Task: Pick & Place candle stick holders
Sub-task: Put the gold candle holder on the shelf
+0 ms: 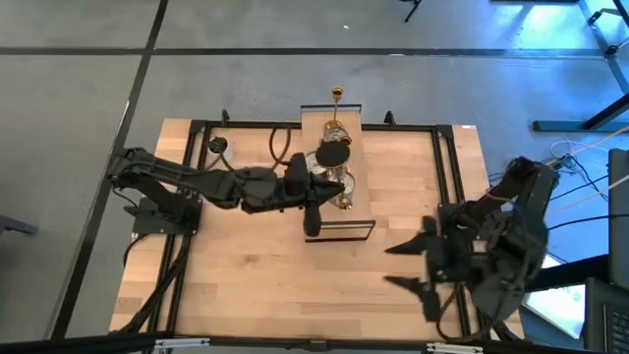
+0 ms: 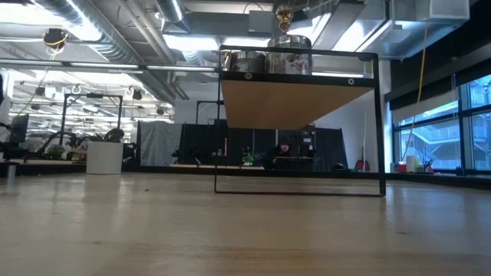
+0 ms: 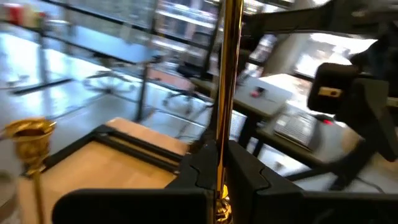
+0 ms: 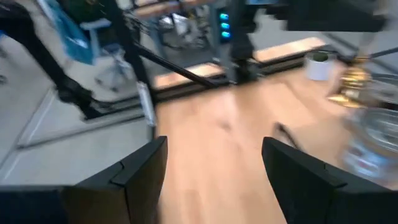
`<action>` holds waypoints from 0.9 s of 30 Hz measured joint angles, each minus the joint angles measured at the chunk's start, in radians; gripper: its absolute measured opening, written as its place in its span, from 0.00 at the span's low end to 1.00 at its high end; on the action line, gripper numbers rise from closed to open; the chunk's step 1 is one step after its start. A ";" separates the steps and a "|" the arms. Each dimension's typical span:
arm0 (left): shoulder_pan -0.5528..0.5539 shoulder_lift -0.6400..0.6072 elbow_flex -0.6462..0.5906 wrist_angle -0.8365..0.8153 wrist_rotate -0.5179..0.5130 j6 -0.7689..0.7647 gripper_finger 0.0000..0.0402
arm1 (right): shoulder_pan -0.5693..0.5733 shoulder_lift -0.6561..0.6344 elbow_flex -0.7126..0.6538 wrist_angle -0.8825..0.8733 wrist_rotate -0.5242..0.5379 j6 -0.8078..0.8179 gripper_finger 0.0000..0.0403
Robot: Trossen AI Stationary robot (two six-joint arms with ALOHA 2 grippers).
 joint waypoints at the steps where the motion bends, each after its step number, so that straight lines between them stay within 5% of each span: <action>1: -0.010 0.015 0.000 0.012 -0.044 -0.010 0.02 | 0.028 -0.020 -0.016 -0.045 0.026 0.023 0.66; 5: -0.059 0.084 0.000 0.098 -0.212 -0.052 0.02 | 0.124 -0.143 -0.119 -0.074 0.035 0.045 0.66; 12: -0.125 0.208 0.084 0.110 -0.496 -0.056 0.02 | 0.168 -0.409 -0.452 0.293 -0.229 -0.230 0.66; 19: -0.131 0.294 0.171 0.018 -0.539 -0.074 0.02 | 0.080 -0.583 -0.820 0.854 -0.581 -0.392 0.66; 27: -0.146 0.298 0.175 -0.184 -0.599 -0.154 0.02 | 0.075 -0.590 -0.886 0.909 -0.612 -0.306 0.66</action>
